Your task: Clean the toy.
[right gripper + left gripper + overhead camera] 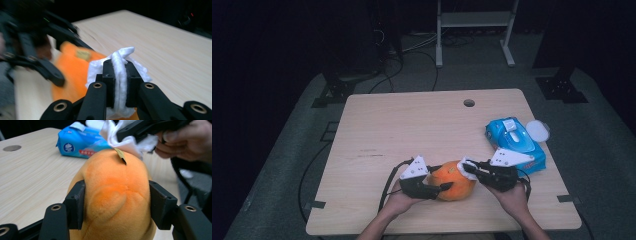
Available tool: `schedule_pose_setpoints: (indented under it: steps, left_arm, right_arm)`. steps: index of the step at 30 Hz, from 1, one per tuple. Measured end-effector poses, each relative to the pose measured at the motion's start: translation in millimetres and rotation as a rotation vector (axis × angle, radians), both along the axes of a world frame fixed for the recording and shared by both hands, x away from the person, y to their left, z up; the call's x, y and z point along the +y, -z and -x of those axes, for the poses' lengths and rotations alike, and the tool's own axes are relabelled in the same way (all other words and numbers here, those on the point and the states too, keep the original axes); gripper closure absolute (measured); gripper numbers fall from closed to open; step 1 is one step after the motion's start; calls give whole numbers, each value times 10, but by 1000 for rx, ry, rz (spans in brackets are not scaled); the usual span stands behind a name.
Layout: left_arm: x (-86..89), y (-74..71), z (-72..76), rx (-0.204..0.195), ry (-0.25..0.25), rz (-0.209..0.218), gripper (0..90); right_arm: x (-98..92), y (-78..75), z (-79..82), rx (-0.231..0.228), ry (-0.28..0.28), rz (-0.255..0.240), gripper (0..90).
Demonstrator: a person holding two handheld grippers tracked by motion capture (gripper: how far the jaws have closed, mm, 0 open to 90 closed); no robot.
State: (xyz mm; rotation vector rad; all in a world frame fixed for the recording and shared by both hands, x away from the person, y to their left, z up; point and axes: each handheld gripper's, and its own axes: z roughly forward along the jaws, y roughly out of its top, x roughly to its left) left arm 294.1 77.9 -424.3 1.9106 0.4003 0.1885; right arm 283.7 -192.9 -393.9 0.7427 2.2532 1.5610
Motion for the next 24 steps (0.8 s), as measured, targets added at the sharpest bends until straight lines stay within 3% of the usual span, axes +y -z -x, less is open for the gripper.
schedule_pose_setpoints:
  steps: [2, 3, 4, 10, 11, 13, 17, 20, 24]
  left_arm:
    - [-17, -11, 22, -18, -1, -14, 398]
    - [-14, -11, 23, -20, -4, -16, 398]
    - [-1, -11, 18, -25, -7, -22, 398]
    - [61, -38, -2, -19, -28, 1, 400]
    - [55, -35, -6, -21, -27, -6, 400]
    - [48, -31, -8, -19, -26, -9, 400]
    - [25, -25, 9, -16, -23, -13, 401]
    - [33, 5, 8, -17, -18, -18, 390]
    - [63, 83, -55, 10, -6, 1, 214]
  right_arm:
    - [95, -51, 50, -6, -62, -30, 808]
    - [139, -53, 64, -27, -60, -5, 808]
    - [155, -48, 70, -40, -55, 14, 809]
    - [-17, 126, -105, 19, 23, 67, 809]
    - [-24, 135, -117, 31, 21, 59, 809]
    - [22, 98, -81, 4, 19, 69, 809]
    - [134, -3, 7, -7, -55, -3, 809]
    - [163, 28, 8, -11, -56, 34, 809]
    - [84, 146, -65, 26, -28, 60, 809]
